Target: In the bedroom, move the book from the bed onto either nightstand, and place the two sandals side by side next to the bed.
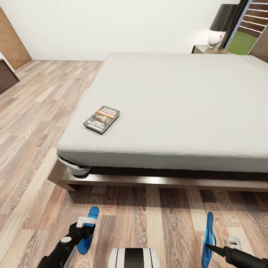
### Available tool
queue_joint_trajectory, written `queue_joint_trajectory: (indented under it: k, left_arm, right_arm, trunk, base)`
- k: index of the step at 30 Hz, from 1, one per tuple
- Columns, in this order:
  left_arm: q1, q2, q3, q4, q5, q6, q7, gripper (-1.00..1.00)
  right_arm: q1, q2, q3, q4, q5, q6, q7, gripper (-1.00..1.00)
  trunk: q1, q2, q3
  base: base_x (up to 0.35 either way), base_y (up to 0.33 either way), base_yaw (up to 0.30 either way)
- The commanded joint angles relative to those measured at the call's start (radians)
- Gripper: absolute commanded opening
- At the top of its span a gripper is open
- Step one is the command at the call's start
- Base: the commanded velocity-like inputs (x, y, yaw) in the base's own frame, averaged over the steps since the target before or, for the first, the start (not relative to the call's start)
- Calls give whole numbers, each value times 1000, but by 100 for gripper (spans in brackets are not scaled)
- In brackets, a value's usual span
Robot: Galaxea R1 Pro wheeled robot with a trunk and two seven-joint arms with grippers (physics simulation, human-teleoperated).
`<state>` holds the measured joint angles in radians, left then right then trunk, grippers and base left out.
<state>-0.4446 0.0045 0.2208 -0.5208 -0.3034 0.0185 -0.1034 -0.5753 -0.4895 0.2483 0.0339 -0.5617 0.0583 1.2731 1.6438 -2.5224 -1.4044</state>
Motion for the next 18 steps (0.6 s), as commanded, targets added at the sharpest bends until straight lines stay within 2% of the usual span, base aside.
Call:
queue_joint_trajectory:
  k: [1,5,7,9,12,13,15,16,18]
  left_arm:
    - [0,-1,9,-2,-10,2,-11,100]
    - [0,2,13,-6,-4,3,-38,100]
    - [0,10,23,-8,24,3,-109,100]
    - [0,30,35,-16,71,6,-212,100]
    - [0,79,43,-24,138,8,-344,100]
    - [0,89,44,-25,149,8,-361,100]
    - [0,134,46,-26,200,9,-430,100]
    - [0,146,46,-26,215,9,-450,100]
    - [0,198,47,-26,285,9,-540,100]
  right_arm:
    - [-1,0,8,3,-10,6,5,-100]
    - [-1,0,8,3,-10,6,5,-100]
    - [-1,0,8,3,-10,6,5,-100]
    - [-1,0,8,3,-10,6,5,-100]
    - [-1,0,8,3,-10,6,5,-100]
    - [-1,0,8,3,-10,6,5,-100]
    - [-1,0,8,3,-10,6,5,-100]
    - [-1,0,8,3,-10,6,5,-100]
    - [-1,0,8,3,-10,6,5,-100]
  trunk:
    - [0,0,-1]
    - [0,0,-1]
    - [0,0,-1]
    - [0,0,-1]
    - [0,0,-1]
    - [0,0,-1]
    - [0,0,-1]
    - [0,0,-1]
    - [0,0,-1]
  base:
    - [0,0,0]
    - [0,0,0]
    - [0,0,0]
    - [0,0,0]
    - [0,0,0]
    - [0,0,0]
    - [0,0,0]
    - [0,0,0]
    - [0,0,0]
